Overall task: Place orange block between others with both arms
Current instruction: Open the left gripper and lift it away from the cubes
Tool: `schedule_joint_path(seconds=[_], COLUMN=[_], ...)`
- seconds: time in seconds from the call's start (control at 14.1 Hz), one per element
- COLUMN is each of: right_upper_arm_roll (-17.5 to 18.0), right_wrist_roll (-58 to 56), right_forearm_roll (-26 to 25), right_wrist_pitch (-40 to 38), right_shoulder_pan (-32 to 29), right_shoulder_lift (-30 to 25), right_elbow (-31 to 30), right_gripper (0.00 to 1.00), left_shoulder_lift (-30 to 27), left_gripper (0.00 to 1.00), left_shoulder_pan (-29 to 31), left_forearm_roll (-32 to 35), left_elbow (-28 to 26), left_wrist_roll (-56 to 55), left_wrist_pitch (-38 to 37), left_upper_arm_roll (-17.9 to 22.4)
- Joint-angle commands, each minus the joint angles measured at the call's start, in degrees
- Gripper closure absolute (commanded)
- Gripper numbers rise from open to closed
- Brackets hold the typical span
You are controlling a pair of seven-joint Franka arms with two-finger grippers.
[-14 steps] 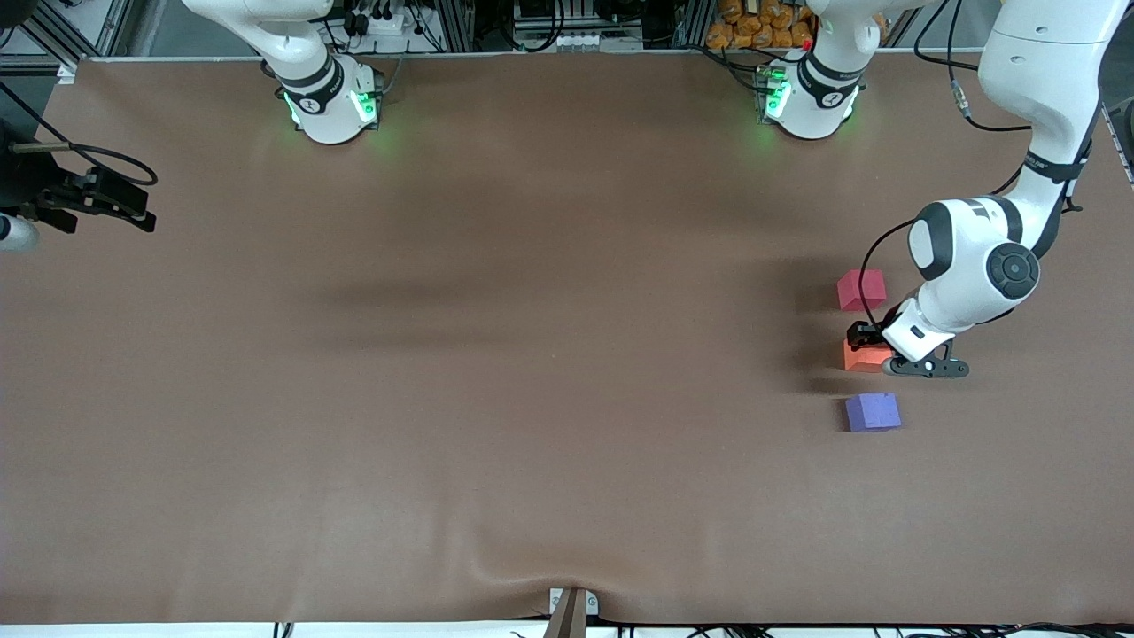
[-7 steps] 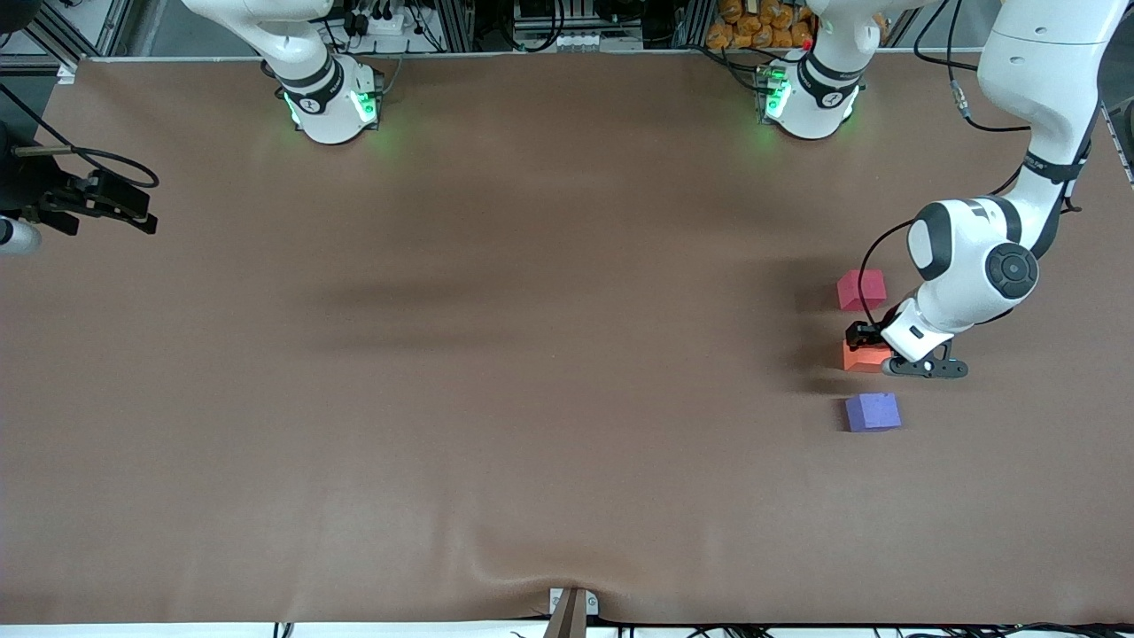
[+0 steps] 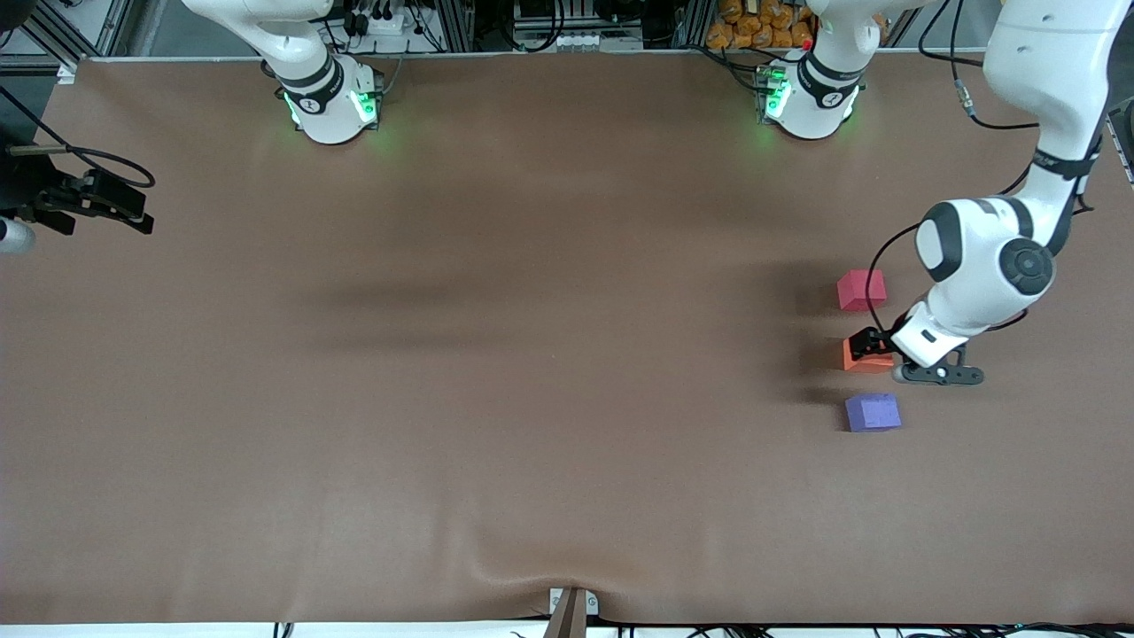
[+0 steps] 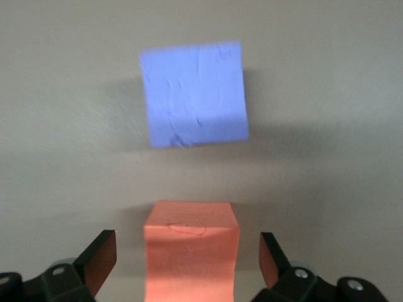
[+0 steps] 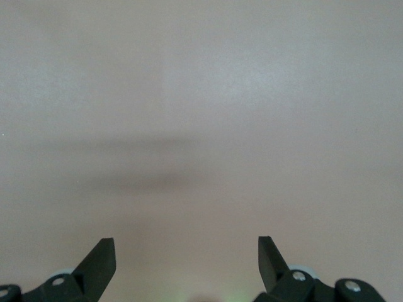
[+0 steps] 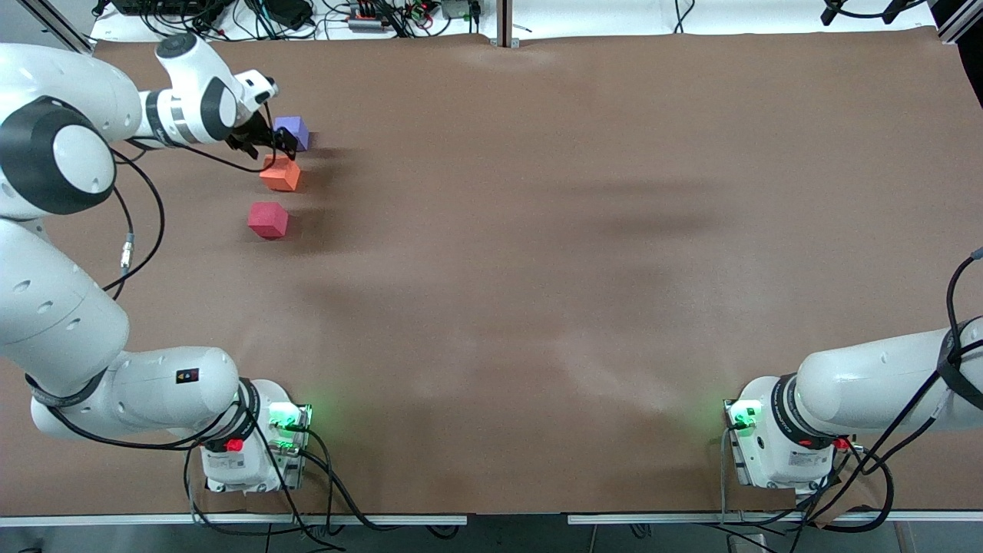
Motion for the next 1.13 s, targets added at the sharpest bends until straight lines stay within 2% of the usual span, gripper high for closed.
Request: schedule_joint_path(seconds=[0.0,0.14,0.21,0.42,0.57,0.71,1.06], right_upper_arm_roll=[0.21,0.21,0.21,0.21,0.21,0.3,0.21], right_wrist_roll=[0.4,0.4,0.4,0.4,0.4,0.4,0.4], right_forearm_roll=[-0.06,-0.06,-0.06,-0.06,-0.06,-0.06,-0.06], right_wrist_pitch=[-0.66,-0.66,-0.66,-0.66,-0.57,-0.66,-0.66], right_shoulder_pan=[-0.19,-0.19,-0.19,-0.37,-0.19,-0.19,-0.19], right_shoulder_lift=[0.54,0.54,0.54,0.54,0.54,0.54,0.54], right_elbow=[1.37,1.37,1.37,1.37,1.37,1.37,1.37], right_gripper=[0.0,0.0,0.0,0.0,0.0,0.0,0.0], left_shoulder_lift=[-6.91,-10.77,-12.53,-14.04,-14.31,-16.32,-21.51], left_gripper=[0.0,0.0,0.0,0.0,0.0,0.0,0.0], left_shoulder_pan=[3.46,3.91,3.83,4.09,4.09,4.09,3.39], left_forearm_roll=[0.2,0.12,0.03,-0.76,-2.25,-2.52,-2.43], left_elbow=[0.98,4.31,7.29,20.28,27.23,30.68,31.92], left_wrist_roll=[1.37,1.29,1.11,0.93,0.41,-1.0,-2.85], left_wrist_pitch=[-5.99,-11.69,-17.12,-37.58,-47.81,-53.54,-58.48], left_upper_arm_roll=[-0.52,-0.61,-0.61,-0.52,-0.52,-0.52,-1.58])
